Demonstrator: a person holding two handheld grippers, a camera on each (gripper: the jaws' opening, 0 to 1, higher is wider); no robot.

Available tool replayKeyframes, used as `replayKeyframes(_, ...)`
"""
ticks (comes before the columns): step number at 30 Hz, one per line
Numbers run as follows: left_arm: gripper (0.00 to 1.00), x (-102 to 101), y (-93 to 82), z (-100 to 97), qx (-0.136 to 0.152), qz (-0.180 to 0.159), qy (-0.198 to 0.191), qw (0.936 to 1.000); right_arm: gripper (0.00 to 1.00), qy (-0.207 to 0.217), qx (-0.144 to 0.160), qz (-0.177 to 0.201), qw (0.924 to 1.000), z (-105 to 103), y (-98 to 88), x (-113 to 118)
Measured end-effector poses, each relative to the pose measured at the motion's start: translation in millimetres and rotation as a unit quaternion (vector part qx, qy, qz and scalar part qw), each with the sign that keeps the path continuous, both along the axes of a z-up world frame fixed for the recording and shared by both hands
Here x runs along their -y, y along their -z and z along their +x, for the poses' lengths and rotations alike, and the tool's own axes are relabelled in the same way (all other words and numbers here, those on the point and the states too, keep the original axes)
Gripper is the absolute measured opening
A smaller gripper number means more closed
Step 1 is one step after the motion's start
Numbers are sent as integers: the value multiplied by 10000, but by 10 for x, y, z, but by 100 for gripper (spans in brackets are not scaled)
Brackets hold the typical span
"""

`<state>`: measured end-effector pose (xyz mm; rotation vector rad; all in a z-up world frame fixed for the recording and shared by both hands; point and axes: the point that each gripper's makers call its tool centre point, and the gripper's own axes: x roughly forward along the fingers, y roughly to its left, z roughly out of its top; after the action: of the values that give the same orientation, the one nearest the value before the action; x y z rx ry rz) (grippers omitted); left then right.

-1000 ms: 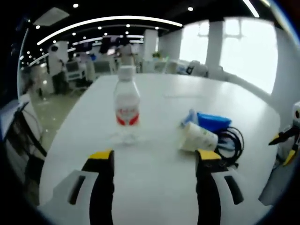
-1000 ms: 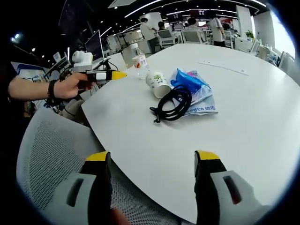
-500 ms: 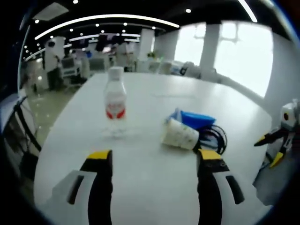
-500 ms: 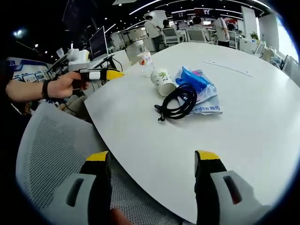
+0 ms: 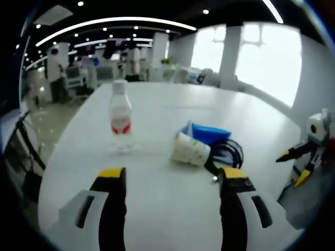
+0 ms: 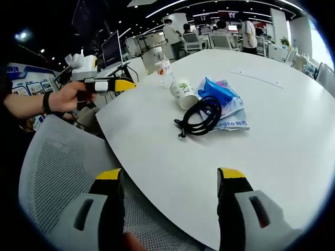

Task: Arrange the tabletop items into an orderly group along one side of the table until the central work area is clear of visible clutter.

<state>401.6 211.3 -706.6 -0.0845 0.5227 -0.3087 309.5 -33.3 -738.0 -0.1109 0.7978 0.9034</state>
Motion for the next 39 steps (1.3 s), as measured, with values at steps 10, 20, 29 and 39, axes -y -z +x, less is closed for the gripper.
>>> replayKeyframes(10, 69, 133, 95, -55, -128, 66, 242, 9996, 72, -35, -42, 60, 10000, -25, -2, -16)
replayKeyframes(20, 66, 176, 105, -63, -203, -40, 288, 9994, 72, -28, -45, 41, 10000, -21, 5, -3)
replayKeyframes(29, 65, 289, 152, -37, -249, -141, 455, 9986, 72, 118, -56, 75, 9999, 25, -5, 29)
replayKeyframes(39, 65, 503, 208, 32, -316, -164, 932, 9950, 72, 188, -16, 74, 9998, 59, -16, 45)
